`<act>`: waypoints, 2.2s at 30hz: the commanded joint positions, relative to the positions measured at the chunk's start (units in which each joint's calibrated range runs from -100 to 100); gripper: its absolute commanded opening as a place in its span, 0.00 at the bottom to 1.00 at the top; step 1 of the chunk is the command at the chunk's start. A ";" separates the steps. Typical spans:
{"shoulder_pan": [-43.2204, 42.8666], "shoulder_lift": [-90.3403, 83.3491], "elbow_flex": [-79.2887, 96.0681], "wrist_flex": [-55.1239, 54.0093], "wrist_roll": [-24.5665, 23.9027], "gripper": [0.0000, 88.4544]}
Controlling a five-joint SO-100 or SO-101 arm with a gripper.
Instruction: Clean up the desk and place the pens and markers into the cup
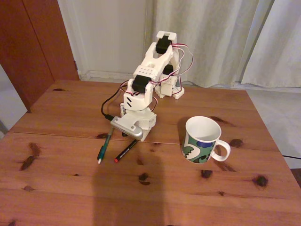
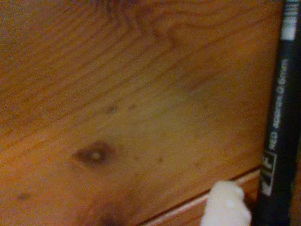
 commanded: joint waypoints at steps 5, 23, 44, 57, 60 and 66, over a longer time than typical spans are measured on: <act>1.07 -0.34 -3.26 -1.11 0.08 0.14; 1.07 1.73 -3.08 -2.14 -0.13 0.14; 1.07 2.47 -2.45 -4.12 -0.34 0.01; -2.62 -23.68 15.23 -3.52 -3.11 0.01; -4.63 -32.78 19.28 -4.12 -4.37 0.01; -9.38 -43.04 20.55 -4.81 -7.36 0.01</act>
